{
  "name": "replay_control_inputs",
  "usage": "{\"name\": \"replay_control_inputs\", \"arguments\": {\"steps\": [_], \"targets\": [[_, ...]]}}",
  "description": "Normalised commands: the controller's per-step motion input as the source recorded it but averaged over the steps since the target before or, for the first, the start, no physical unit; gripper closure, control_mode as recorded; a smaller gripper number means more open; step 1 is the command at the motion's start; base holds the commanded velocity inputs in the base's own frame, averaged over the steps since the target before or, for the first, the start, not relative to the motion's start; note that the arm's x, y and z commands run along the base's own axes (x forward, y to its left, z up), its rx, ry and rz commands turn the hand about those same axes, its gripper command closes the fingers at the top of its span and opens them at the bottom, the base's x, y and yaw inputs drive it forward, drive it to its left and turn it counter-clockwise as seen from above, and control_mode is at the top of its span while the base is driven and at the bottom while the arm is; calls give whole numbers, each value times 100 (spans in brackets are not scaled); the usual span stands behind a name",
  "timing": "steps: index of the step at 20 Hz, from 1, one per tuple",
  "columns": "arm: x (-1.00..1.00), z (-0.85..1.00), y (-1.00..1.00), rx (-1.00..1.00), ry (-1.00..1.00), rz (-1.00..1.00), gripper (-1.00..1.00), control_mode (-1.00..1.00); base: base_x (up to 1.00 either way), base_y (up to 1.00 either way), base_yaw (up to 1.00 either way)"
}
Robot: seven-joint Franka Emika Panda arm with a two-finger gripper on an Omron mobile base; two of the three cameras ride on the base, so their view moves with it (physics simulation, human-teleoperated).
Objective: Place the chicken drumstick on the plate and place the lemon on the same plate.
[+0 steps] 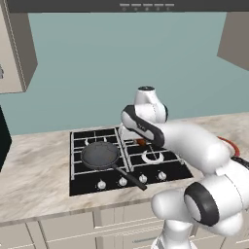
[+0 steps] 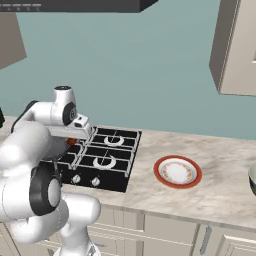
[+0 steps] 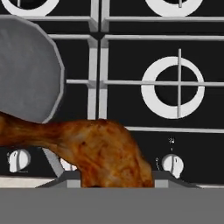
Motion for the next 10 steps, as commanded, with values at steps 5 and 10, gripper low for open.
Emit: {"name": "replay_control_inputs", "arguments": {"steps": [5,10], "targets": [[-17,38,-61,0,0,0,100,-100,0,0,0],[-20,32,-48,0,0,0,100,-100,0,0,0]]}}
